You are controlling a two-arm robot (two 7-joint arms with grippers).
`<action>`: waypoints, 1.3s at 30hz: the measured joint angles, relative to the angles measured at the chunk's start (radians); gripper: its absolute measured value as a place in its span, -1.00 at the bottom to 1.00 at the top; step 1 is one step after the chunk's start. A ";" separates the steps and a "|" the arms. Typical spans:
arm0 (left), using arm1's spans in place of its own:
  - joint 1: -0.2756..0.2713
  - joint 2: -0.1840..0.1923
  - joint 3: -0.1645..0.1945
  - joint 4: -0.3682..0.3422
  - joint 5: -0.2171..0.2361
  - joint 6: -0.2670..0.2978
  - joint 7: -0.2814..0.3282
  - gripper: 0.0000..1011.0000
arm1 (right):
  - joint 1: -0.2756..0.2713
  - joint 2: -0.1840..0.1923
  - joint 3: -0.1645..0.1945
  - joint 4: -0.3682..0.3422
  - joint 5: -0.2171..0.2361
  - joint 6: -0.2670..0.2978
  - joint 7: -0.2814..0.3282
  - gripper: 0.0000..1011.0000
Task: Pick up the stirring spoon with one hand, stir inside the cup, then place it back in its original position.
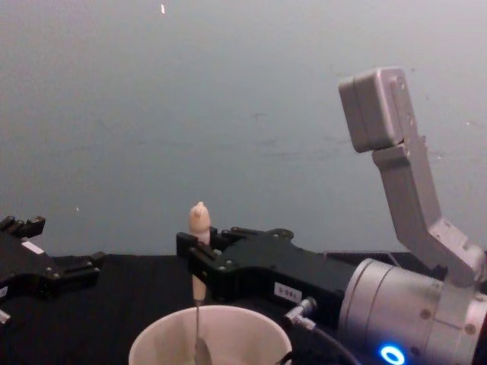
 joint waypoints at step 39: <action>0.000 0.000 0.000 0.000 0.000 0.000 0.000 0.98 | -0.063 0.089 0.093 -0.228 0.103 0.036 0.013 -0.57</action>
